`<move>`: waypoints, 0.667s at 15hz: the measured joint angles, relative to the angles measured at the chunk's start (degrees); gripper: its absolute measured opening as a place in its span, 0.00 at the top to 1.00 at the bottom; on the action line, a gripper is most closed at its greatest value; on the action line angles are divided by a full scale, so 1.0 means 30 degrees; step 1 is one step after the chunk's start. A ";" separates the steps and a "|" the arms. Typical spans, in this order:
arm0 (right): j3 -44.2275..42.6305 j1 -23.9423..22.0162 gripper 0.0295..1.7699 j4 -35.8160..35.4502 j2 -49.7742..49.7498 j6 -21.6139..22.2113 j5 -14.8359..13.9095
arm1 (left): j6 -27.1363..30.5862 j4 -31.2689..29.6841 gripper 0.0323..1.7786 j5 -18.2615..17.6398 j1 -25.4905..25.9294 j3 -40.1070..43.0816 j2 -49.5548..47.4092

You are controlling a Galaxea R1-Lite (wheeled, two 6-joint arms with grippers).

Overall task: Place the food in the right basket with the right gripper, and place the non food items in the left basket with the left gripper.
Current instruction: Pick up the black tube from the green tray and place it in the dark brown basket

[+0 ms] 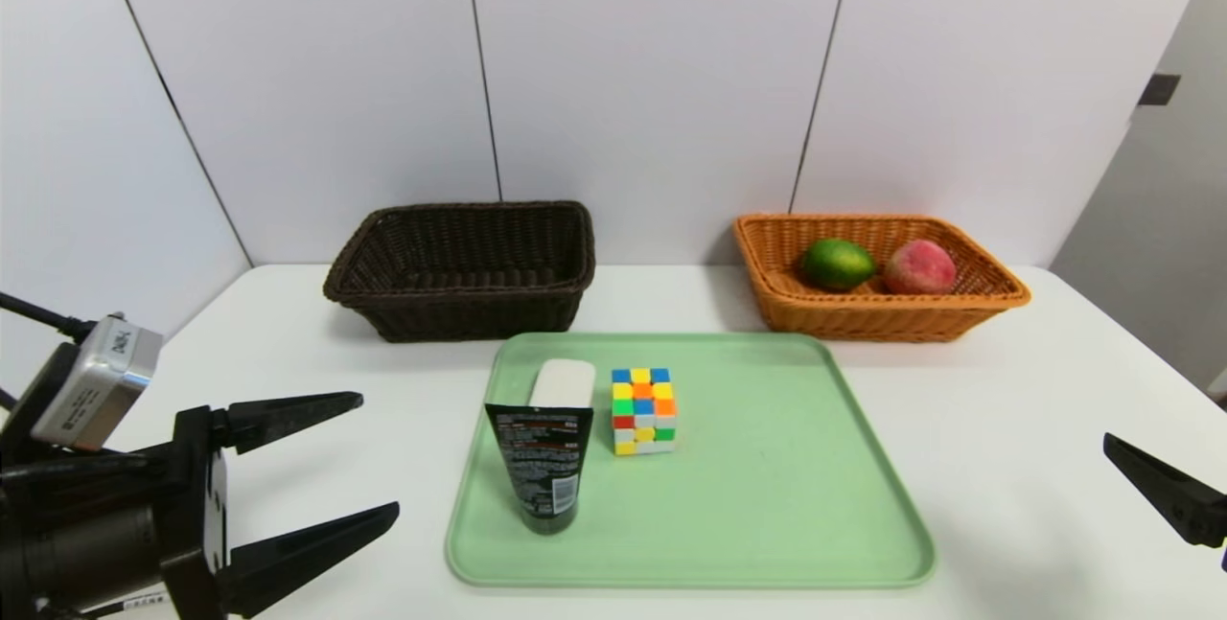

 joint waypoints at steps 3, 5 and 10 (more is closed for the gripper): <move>-0.0020 0.0000 0.04 0.0000 0.0037 -0.0008 -0.0004 | -0.0020 -0.2263 0.05 0.0431 -0.0910 0.0000 0.2276; -0.0045 0.0016 0.04 0.0000 0.0073 0.0000 0.0000 | -0.0321 -0.3767 0.05 0.0809 -0.1479 -0.0008 0.3629; -0.0126 -0.0008 0.04 0.0000 0.0256 0.0000 0.0272 | -0.1857 -0.6238 0.05 0.1248 -0.2897 -0.0191 0.5742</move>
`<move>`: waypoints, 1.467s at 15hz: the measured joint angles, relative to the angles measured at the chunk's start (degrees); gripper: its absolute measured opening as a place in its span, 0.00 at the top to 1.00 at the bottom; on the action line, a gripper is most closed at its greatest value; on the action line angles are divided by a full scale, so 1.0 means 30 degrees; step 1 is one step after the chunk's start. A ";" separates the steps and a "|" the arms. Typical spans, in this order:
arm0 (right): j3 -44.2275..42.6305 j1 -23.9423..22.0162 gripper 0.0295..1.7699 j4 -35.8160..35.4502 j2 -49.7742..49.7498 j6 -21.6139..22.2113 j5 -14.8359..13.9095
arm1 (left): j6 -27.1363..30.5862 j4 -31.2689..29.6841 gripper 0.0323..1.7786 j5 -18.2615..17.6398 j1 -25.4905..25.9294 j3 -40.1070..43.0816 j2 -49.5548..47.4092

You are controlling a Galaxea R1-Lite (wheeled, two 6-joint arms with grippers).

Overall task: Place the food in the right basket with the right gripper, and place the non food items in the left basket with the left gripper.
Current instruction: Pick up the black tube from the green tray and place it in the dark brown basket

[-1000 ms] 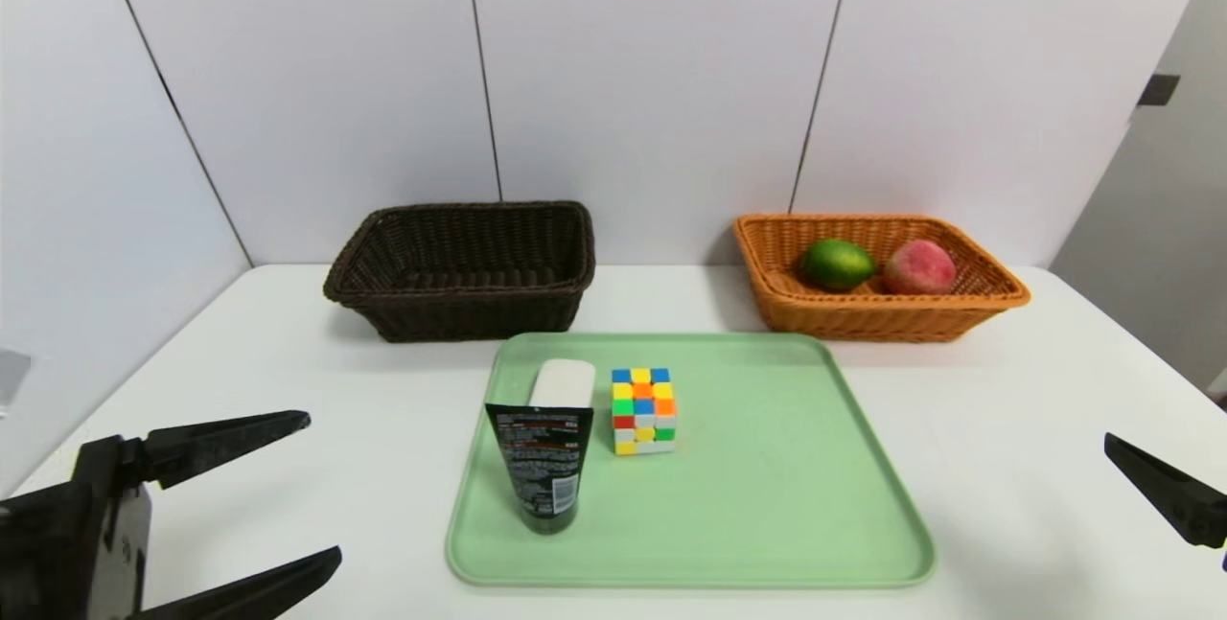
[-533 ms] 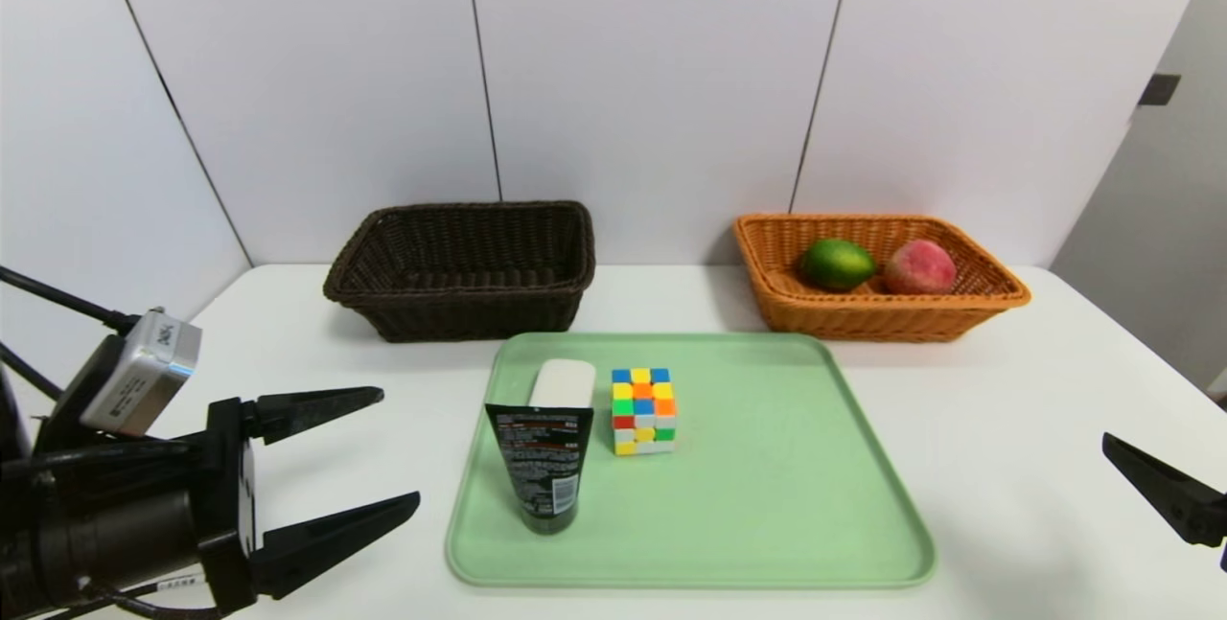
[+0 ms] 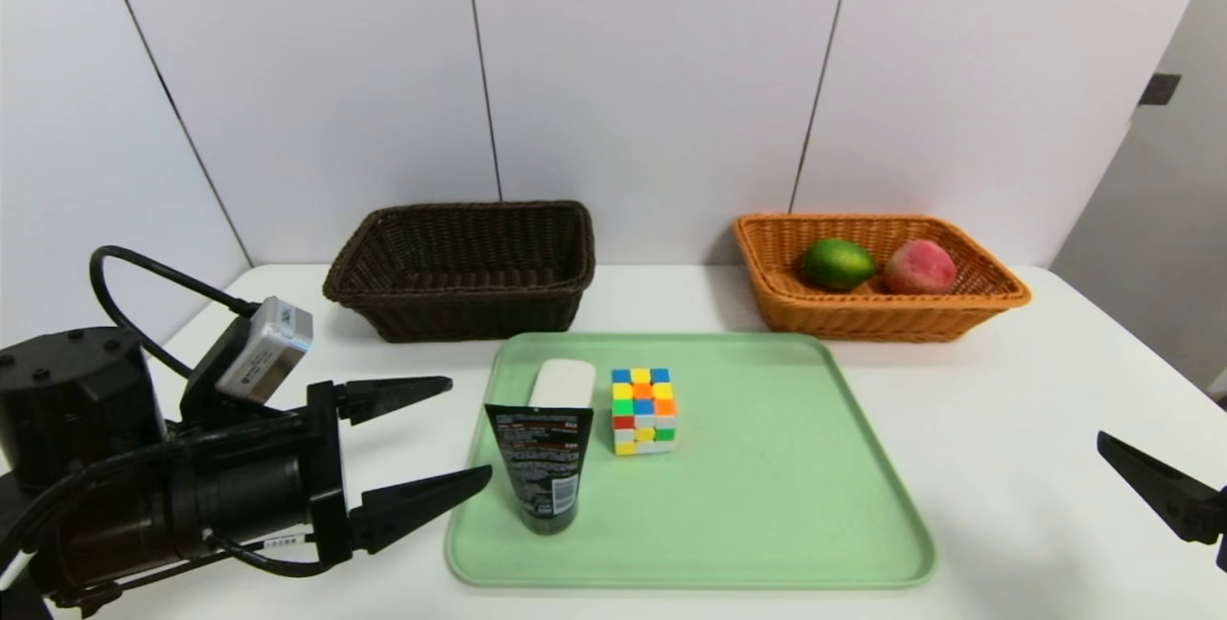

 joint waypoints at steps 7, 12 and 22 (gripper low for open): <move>0.0053 -0.0008 0.04 0.0020 0.0065 0.0000 0.0102 | -0.1760 -0.2462 0.05 0.0756 -0.1642 0.0118 0.1544; 0.0089 0.0000 0.04 0.0008 0.0073 0.0000 0.0102 | -0.1629 -0.3385 0.05 0.0829 -0.2316 0.0349 0.2755; -0.0028 0.0000 0.04 0.0028 0.0102 0.0000 0.0102 | -0.1564 -0.7940 0.05 0.1638 -0.2987 0.1166 0.7233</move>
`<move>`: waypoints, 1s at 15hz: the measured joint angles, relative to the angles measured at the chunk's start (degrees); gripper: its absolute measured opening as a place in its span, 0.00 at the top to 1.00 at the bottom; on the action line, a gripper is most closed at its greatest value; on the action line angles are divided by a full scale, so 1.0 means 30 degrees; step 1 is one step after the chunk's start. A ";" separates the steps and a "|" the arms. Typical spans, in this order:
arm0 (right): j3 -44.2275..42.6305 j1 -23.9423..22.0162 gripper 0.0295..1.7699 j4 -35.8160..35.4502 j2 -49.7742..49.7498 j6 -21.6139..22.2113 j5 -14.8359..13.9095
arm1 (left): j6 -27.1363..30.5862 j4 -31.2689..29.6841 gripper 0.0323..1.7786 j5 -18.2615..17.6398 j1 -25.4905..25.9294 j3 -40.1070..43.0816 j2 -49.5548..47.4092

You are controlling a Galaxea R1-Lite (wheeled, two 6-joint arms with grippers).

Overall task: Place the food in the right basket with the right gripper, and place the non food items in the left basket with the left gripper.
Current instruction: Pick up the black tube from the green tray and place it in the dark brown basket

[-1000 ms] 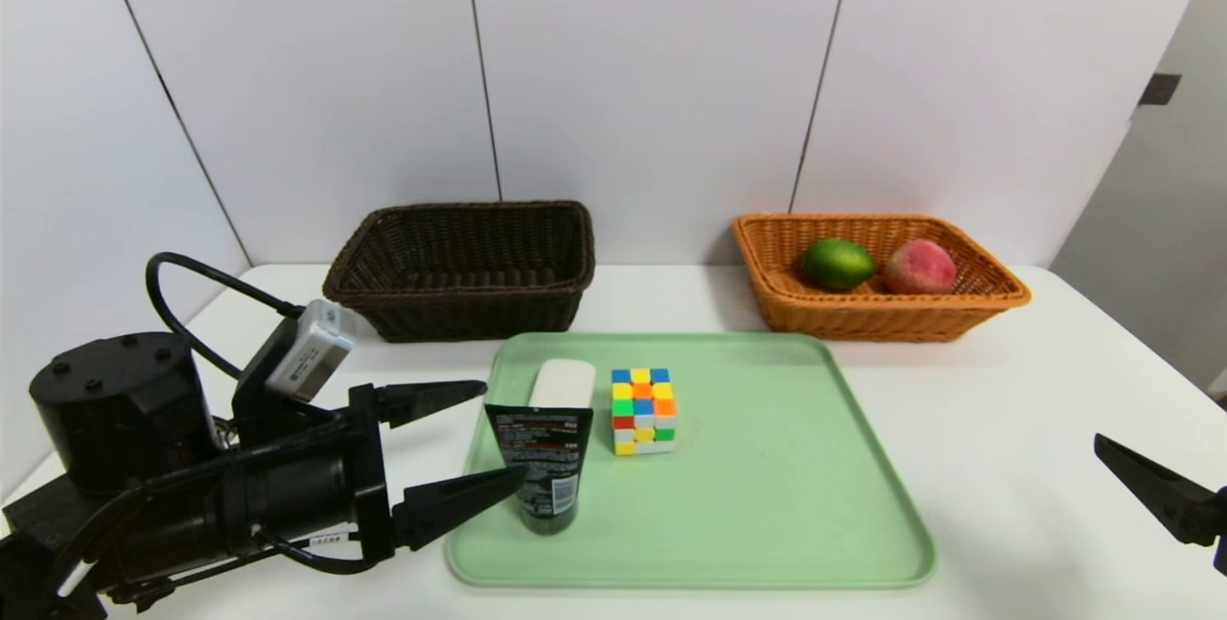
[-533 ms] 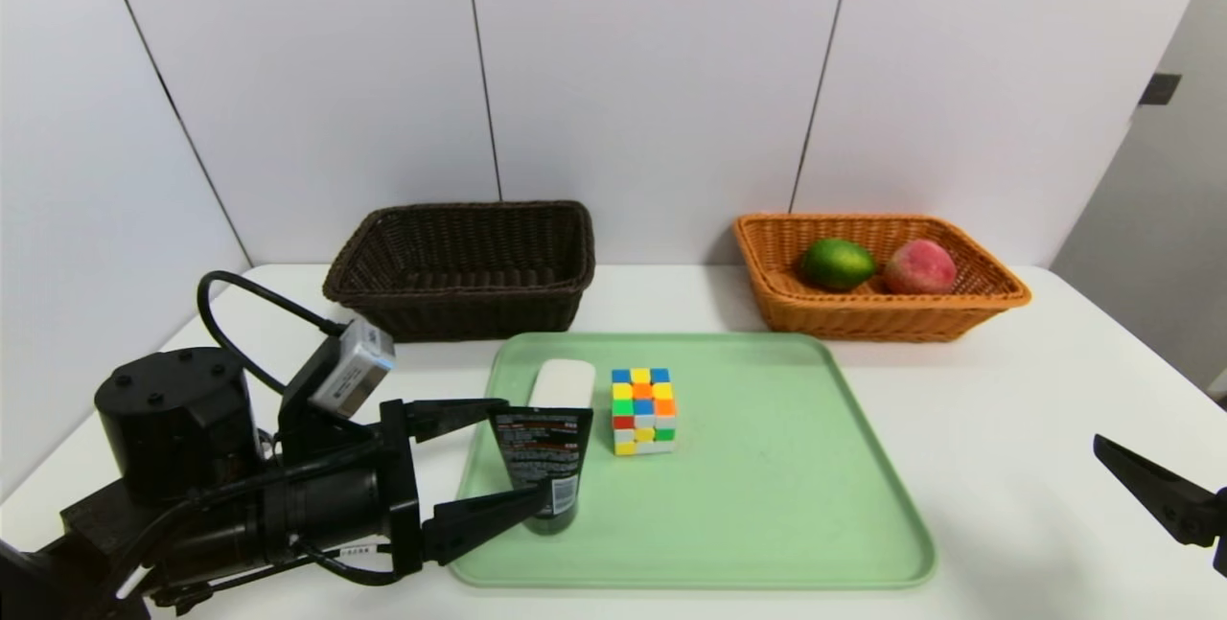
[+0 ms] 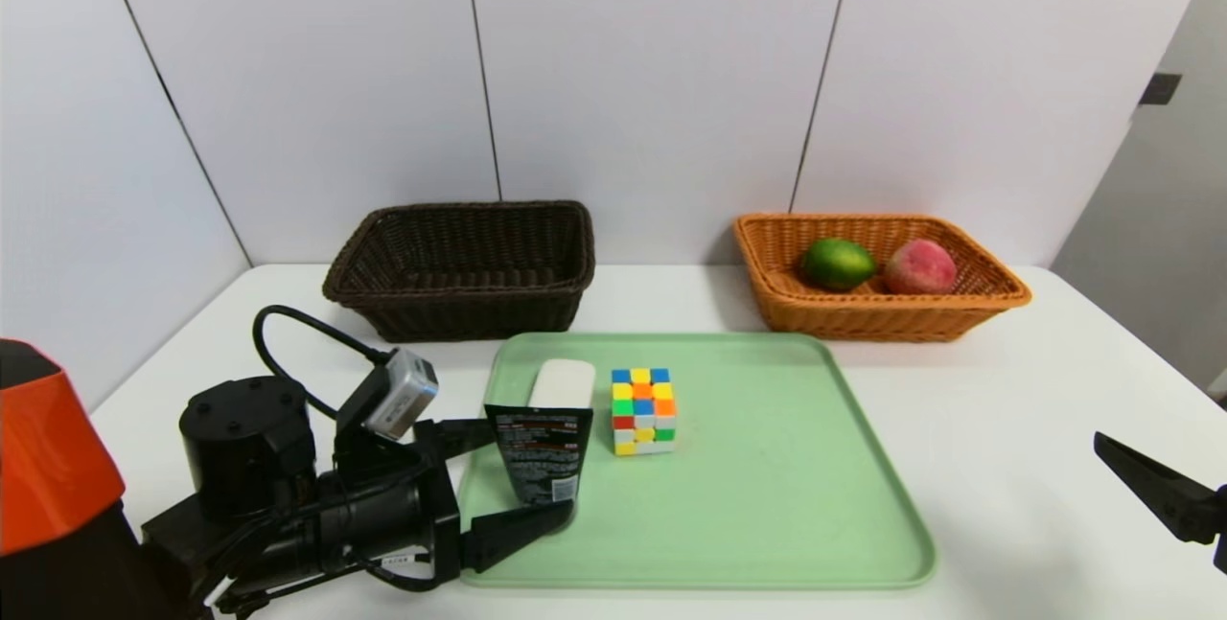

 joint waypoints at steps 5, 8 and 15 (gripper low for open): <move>0.0008 0.0000 0.04 -0.0028 0.0110 0.0037 0.0037 | 0.0024 -0.0008 0.05 0.0020 -0.0061 -0.0020 0.0809; 0.0016 0.0000 0.04 -0.0028 0.0138 0.0057 0.0154 | 0.0024 -0.0008 0.05 0.0053 -0.0073 -0.0110 0.0926; 0.0134 0.0000 0.04 -0.0008 0.0146 0.0073 0.0260 | 0.0073 0.0000 0.05 0.0504 -0.0244 -0.0561 0.1028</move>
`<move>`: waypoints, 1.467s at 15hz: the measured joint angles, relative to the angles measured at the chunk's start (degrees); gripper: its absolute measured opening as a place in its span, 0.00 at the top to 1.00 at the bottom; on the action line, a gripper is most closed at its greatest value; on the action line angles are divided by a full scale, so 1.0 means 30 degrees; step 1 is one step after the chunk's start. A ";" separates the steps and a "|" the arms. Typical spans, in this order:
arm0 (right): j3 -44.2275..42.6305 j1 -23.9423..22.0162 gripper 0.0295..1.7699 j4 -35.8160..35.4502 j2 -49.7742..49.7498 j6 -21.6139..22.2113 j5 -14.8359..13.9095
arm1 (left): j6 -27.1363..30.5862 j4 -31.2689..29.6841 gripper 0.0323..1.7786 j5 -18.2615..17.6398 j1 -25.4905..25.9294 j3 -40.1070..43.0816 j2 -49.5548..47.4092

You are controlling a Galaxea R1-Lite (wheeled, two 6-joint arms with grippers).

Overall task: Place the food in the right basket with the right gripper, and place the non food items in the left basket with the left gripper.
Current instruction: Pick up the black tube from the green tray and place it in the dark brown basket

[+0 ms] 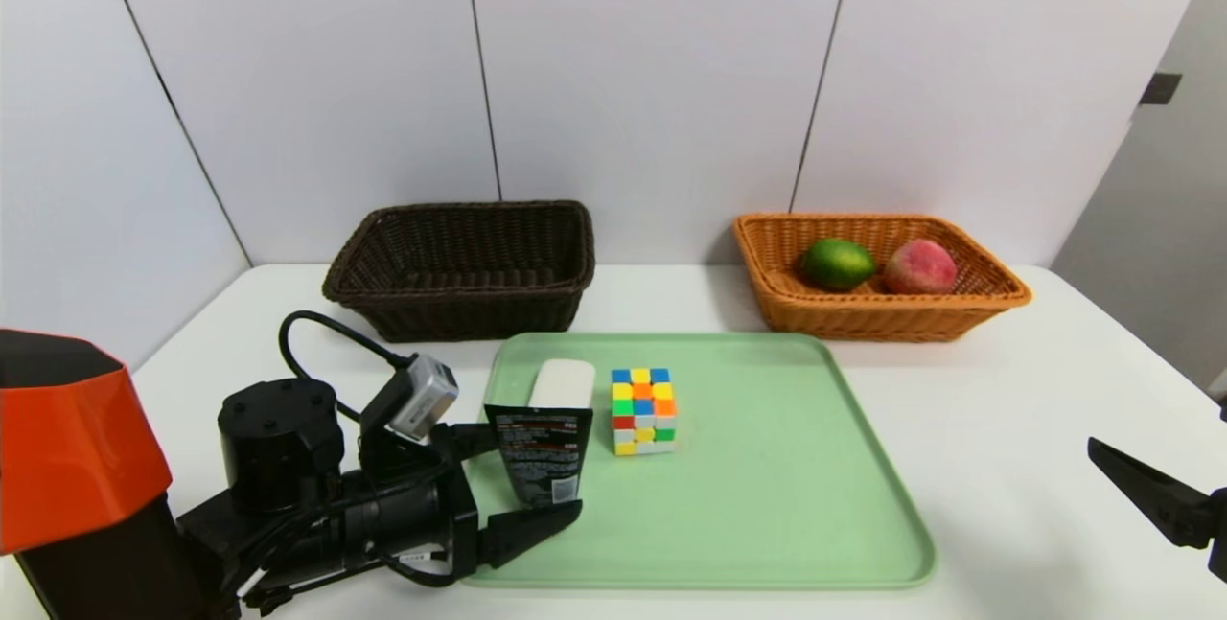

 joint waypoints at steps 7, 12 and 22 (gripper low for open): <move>0.0012 0.0000 0.04 0.0008 0.0000 -0.0024 0.0033 | 0.1122 0.0000 0.30 0.0049 -0.0028 -0.0020 0.0183; 0.0004 0.0000 0.04 0.0008 0.0012 -0.0024 0.0033 | 0.1122 -0.0049 0.63 0.0041 -0.0004 0.0037 0.0154; 0.0130 0.0000 0.04 0.0016 0.0146 -0.0016 0.0260 | 0.0605 0.0045 0.75 0.0049 -0.0004 -0.0045 -0.1004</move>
